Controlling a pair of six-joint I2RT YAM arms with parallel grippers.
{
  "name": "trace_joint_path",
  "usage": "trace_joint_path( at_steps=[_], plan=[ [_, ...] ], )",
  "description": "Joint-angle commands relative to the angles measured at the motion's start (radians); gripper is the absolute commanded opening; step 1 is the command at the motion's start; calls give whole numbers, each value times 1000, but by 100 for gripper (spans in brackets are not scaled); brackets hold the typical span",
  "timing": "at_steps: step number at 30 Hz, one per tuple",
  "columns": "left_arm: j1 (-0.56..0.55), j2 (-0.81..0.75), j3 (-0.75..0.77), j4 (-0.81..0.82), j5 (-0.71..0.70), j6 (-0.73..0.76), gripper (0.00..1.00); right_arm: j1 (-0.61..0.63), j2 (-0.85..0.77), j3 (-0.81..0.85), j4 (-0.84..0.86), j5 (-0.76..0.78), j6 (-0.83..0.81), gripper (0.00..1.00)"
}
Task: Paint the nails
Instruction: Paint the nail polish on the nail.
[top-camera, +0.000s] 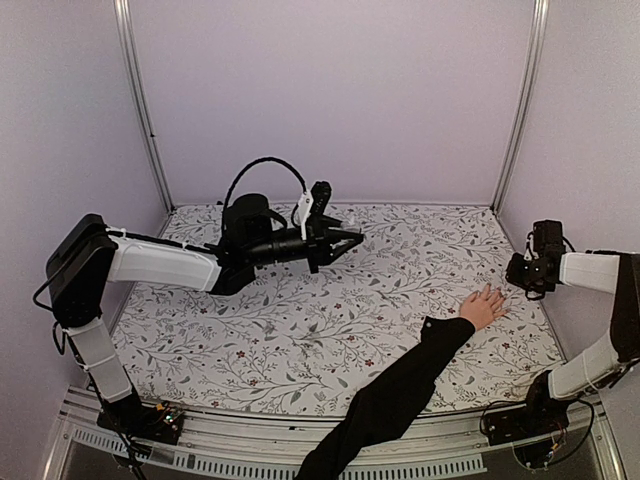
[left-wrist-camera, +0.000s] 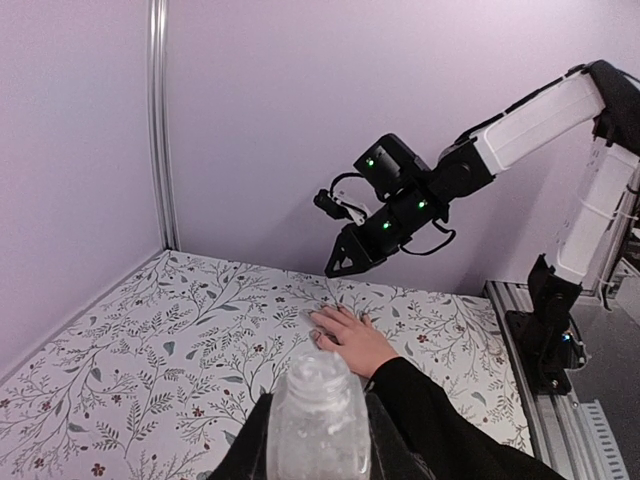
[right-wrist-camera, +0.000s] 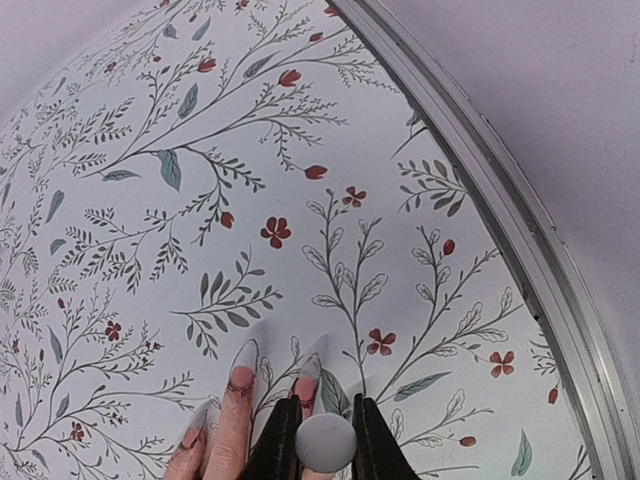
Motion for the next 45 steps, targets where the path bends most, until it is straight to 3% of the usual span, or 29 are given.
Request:
trace_joint_path(
  at_steps=[1,11,27,45],
  plan=[
    [16,13,-5,36,9,-8,0,21,14,-1,-11,30,25,0],
    [18,9,-23,57,12,-10,0,58,31,22,-63,132,16,0],
    [31,-1,-53,90,17,-20,0,76,61,79,-84,153,17,0],
    [50,-2,-76,119,29,-25,0,90,151,197,-227,188,-38,0]
  ],
)
